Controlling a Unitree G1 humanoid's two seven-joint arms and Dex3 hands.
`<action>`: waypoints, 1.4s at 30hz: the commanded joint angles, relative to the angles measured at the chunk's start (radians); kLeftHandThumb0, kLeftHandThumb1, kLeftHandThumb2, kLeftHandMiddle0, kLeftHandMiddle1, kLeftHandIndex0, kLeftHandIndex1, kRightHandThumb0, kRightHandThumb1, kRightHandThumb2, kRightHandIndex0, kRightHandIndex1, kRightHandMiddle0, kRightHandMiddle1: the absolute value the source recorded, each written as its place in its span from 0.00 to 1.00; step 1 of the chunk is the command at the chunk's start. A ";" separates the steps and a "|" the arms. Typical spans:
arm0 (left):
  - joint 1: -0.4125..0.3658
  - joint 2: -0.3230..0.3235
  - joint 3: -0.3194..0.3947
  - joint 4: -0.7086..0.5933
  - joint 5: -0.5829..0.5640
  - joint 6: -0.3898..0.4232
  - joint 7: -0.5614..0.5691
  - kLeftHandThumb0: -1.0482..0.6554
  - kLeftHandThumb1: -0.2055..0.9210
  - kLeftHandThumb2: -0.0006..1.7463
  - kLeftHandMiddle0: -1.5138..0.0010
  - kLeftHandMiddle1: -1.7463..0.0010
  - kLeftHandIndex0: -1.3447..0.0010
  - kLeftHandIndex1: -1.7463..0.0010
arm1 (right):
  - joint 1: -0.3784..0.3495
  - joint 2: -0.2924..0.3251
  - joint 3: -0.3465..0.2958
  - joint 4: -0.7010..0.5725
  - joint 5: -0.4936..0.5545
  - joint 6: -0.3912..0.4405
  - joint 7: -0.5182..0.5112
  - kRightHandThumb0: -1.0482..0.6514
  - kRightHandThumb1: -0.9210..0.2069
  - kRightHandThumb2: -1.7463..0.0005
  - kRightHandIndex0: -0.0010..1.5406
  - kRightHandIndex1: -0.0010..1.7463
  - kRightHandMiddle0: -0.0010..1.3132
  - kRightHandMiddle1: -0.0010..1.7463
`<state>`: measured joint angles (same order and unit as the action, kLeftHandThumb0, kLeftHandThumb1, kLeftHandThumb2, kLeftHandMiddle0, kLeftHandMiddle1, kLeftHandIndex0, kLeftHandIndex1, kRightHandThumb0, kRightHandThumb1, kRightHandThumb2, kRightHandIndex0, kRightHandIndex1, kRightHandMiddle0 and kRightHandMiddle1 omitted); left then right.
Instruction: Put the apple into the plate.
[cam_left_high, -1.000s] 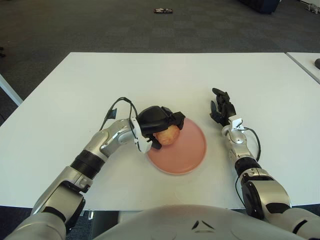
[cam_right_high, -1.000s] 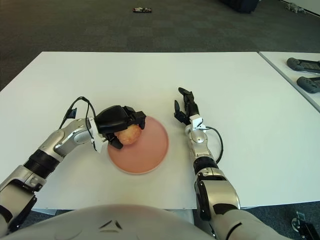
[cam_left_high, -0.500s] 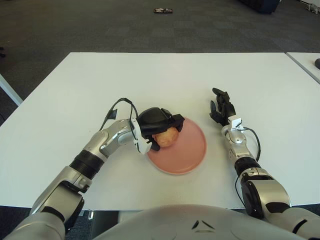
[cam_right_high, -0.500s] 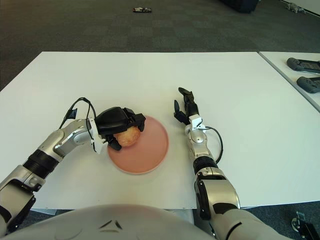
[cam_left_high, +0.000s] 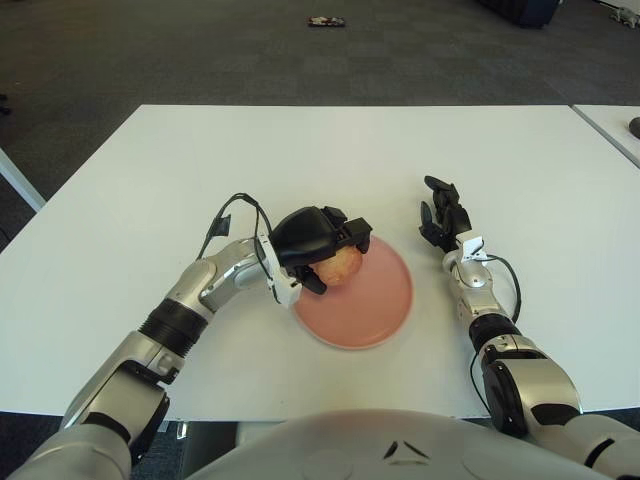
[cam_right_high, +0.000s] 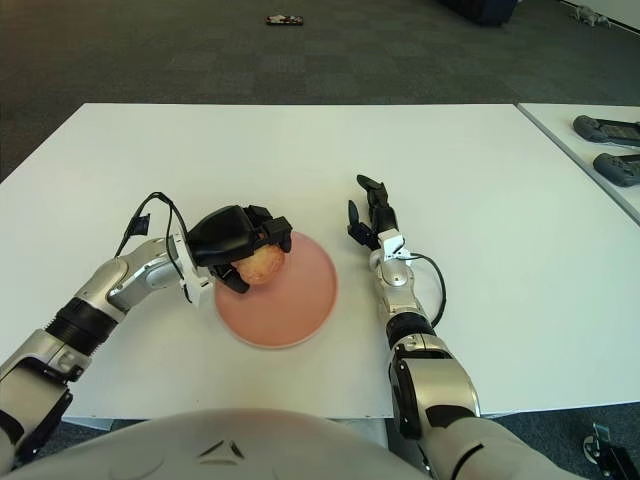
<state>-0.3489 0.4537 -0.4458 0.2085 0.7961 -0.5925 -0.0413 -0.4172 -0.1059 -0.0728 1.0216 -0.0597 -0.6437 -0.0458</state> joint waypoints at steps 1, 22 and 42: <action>-0.037 0.011 0.005 0.021 -0.041 -0.010 -0.036 0.26 0.84 0.49 0.59 0.07 0.78 0.02 | 0.039 0.003 0.009 0.033 -0.012 0.054 -0.009 0.19 0.00 0.56 0.17 0.01 0.00 0.37; -0.035 -0.004 0.041 0.031 -0.062 -0.032 -0.013 0.18 1.00 0.46 0.75 0.33 0.87 0.11 | 0.041 0.011 0.020 0.024 -0.005 0.066 -0.027 0.20 0.00 0.57 0.17 0.01 0.00 0.40; -0.029 0.003 0.052 0.047 -0.051 -0.050 0.039 0.20 1.00 0.45 0.72 0.26 0.76 0.13 | 0.047 0.016 0.025 0.013 -0.010 0.063 -0.029 0.21 0.00 0.56 0.17 0.00 0.00 0.38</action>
<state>-0.3620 0.4509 -0.4115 0.2486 0.7516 -0.6373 -0.0306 -0.4126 -0.1019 -0.0532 1.0043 -0.0649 -0.6274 -0.0776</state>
